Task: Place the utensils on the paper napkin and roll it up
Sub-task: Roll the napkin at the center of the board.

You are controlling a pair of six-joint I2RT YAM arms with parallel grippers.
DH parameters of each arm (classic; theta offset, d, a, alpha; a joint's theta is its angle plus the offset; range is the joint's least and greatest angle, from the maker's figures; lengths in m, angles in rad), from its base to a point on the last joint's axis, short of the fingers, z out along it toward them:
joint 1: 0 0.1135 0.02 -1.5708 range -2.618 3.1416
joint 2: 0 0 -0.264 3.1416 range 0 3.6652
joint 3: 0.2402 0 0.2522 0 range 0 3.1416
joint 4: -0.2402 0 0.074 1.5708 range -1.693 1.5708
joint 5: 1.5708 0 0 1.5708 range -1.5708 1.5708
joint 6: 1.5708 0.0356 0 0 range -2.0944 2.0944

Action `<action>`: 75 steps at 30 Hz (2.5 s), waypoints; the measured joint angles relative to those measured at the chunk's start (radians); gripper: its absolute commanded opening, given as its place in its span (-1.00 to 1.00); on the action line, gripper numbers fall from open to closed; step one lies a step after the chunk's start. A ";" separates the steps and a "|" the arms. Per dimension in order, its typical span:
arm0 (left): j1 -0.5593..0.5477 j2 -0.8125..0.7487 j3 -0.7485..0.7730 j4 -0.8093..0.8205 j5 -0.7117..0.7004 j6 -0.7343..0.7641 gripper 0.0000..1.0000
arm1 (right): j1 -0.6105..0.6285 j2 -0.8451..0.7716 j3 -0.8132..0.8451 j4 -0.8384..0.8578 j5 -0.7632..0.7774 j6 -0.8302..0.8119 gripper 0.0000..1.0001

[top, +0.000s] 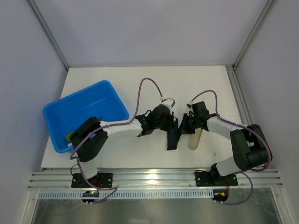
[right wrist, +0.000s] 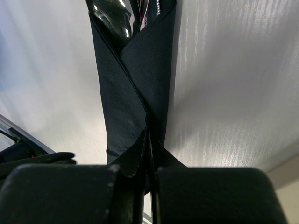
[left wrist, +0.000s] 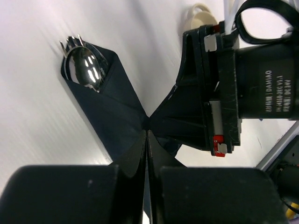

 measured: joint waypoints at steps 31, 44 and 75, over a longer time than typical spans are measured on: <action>0.108 0.230 -0.116 0.397 0.309 -0.188 -1.00 | 0.000 0.000 -0.003 0.000 0.006 -0.002 -0.92; 0.104 0.241 -0.114 0.397 0.281 -0.216 -1.00 | 0.000 -0.019 0.003 -0.031 0.033 -0.026 -0.87; 0.098 0.227 -0.111 0.366 0.248 -0.196 -1.00 | 0.005 -0.055 0.023 -0.074 0.072 -0.050 -0.43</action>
